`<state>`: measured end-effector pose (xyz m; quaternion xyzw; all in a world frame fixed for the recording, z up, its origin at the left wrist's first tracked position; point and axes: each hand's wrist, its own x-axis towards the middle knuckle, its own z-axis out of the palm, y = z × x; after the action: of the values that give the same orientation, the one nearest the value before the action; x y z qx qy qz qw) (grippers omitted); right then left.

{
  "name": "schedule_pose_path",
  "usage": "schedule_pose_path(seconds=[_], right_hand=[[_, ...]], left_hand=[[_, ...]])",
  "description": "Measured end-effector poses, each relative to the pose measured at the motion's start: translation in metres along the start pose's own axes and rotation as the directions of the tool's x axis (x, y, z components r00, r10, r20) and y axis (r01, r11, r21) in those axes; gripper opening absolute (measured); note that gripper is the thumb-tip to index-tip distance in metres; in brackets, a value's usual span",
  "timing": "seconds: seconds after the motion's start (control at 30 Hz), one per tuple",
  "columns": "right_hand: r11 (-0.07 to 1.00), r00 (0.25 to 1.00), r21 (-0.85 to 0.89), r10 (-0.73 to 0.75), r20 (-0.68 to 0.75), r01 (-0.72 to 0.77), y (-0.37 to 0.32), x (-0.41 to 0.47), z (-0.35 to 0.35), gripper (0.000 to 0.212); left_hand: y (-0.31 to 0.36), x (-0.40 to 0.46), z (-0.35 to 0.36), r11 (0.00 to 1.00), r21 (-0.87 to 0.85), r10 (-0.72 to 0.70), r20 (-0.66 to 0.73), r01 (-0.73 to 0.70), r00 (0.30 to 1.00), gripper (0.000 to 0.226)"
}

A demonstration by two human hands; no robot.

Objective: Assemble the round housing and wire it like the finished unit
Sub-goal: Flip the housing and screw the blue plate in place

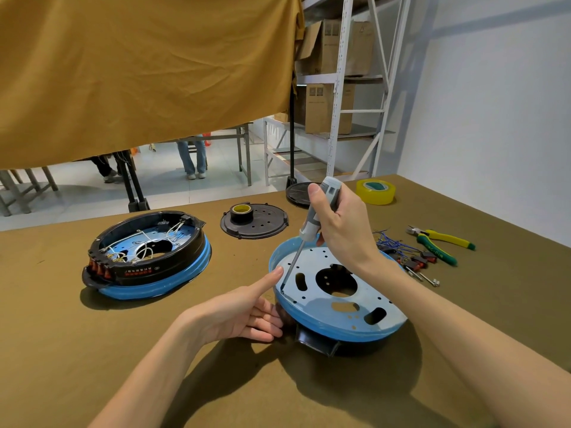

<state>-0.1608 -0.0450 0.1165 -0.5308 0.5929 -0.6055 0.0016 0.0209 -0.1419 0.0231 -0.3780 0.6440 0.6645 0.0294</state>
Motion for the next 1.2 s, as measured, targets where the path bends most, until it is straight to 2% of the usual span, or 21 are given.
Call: schedule_pose_path(seconds=[0.3,0.47,0.63,0.7,0.77,0.87,0.97,1.07,1.2], right_hand=[[0.999,0.997,-0.015,-0.038,0.07,0.04,-0.004,0.002,-0.003,0.028],[0.994,0.967,-0.037,-0.095,0.236,0.106,-0.02,0.004,-0.007,0.022],[0.991,0.892,-0.093,-0.045,0.45,0.097,-0.048,0.014,-0.018,0.019],[0.971,0.867,-0.166,-0.071,0.494,0.174,-0.058,0.02,-0.022,0.029],[0.909,0.852,-0.326,-0.058,0.521,0.261,-0.064,0.025,-0.024,0.028],[0.838,0.795,-0.489,0.117,0.595,0.242,-0.067,0.03,-0.026,0.029],[0.827,0.744,-0.524,0.217,0.632,0.205,-0.071,0.035,-0.033,0.022],[0.837,0.737,-0.521,0.244,0.631,0.169,-0.078,0.038,-0.042,0.017],[0.718,0.789,-0.621,0.166,0.592,0.315,-0.082,0.03,-0.041,0.031]], left_hand=[[0.002,0.0,0.0,1.0,-0.027,-0.014,0.004,0.014,1.0,0.113],[0.0,0.001,0.002,0.999,-0.032,-0.025,-0.02,0.024,0.999,0.112],[0.005,-0.006,0.007,0.998,0.046,-0.028,-0.046,0.031,0.999,0.106],[0.006,-0.011,0.007,0.998,0.058,-0.039,-0.021,0.04,0.999,0.099],[0.003,-0.017,0.006,0.999,0.0,-0.052,0.07,0.053,0.996,0.098],[-0.004,-0.024,0.008,0.996,-0.052,-0.059,0.208,0.071,0.976,0.095],[-0.009,-0.027,0.011,0.991,-0.103,-0.06,0.25,0.088,0.966,0.089],[-0.013,-0.029,0.013,0.967,-0.218,-0.068,0.267,0.129,0.961,0.089],[-0.017,-0.03,0.017,0.956,-0.262,-0.067,0.252,0.135,0.965,0.099]])
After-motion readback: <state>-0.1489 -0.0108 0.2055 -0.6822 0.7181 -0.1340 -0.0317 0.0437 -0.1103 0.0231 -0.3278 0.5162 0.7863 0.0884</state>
